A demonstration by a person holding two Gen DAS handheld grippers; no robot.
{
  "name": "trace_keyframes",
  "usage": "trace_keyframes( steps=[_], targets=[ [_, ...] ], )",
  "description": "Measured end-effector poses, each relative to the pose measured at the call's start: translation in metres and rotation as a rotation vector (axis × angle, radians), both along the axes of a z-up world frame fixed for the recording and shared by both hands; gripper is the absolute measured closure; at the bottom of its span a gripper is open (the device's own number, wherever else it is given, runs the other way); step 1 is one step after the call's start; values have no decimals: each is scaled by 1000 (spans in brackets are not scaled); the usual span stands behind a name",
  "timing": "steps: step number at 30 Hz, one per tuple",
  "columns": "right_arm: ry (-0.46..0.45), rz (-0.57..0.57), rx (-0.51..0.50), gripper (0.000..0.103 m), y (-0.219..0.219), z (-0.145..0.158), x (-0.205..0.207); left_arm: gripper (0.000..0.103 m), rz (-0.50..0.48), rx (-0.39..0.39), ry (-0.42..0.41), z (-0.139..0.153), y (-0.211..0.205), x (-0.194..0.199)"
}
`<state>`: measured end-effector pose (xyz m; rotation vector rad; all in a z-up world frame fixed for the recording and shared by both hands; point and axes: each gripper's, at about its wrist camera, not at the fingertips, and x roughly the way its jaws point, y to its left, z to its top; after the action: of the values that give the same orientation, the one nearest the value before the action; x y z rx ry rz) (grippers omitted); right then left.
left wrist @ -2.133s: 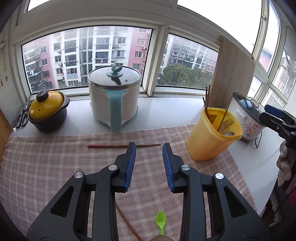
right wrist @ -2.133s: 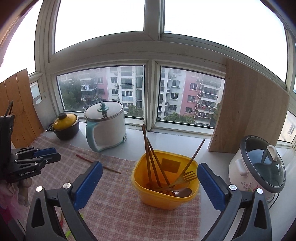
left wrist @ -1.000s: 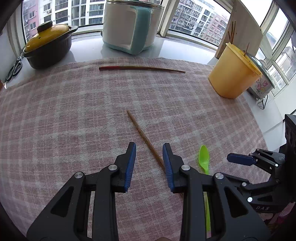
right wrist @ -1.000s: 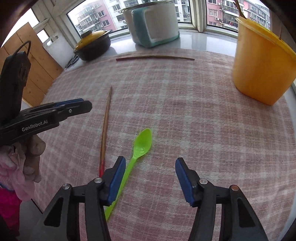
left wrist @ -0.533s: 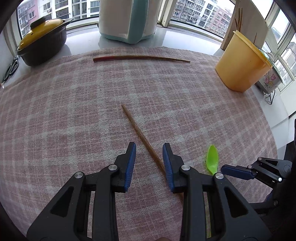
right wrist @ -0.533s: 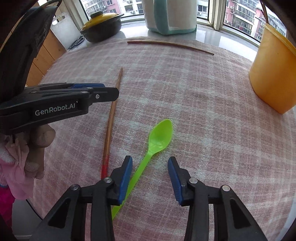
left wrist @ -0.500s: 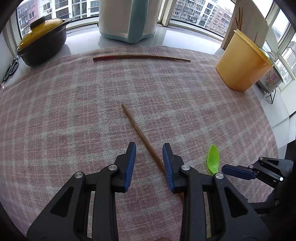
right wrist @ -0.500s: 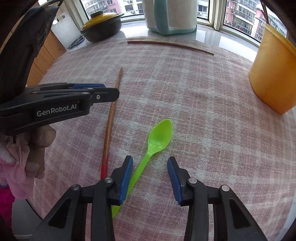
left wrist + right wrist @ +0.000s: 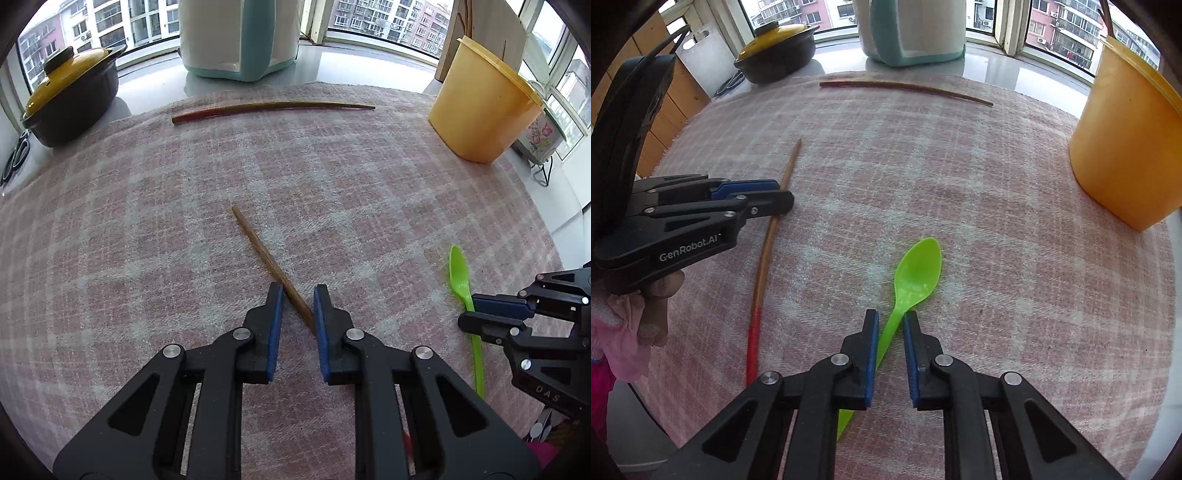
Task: Organize utensils
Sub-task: 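Close the left tool on a wooden chopstick while the right tool grasps the green plastic spoon, then carry the chopstick with the left tool while the right tool carries the green spoon to the bin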
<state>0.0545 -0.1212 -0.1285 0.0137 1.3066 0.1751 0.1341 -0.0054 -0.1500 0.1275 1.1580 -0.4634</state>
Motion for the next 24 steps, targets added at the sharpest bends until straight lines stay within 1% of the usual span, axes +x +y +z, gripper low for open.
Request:
trace_keyframes(
  steps=[4,10,13,14,18,19,21,24],
  targets=[
    [12,-30,17,94,-16,-1,7,92,-21,-12,3,1,7,-4],
    [34,-54,64,95,-34,-2,12,93,-66,15,14,4,9,-9],
    [48,-60,86,95,-37,-3,15,94,-64,24,11,5,6,-8],
    [48,-60,87,95,-38,-3,15,94,-62,16,13,5,6,-8],
    [43,-75,101,95,-39,-2,16,98,-35,-61,48,6,8,-9],
    [40,-78,101,96,-40,-2,15,98,-32,-64,45,7,8,-9],
    [36,-79,101,99,-42,-2,14,98,-32,-65,44,7,7,-10],
    [30,-80,102,100,-43,-1,13,98,-28,-61,48,6,6,-11]
  ],
)
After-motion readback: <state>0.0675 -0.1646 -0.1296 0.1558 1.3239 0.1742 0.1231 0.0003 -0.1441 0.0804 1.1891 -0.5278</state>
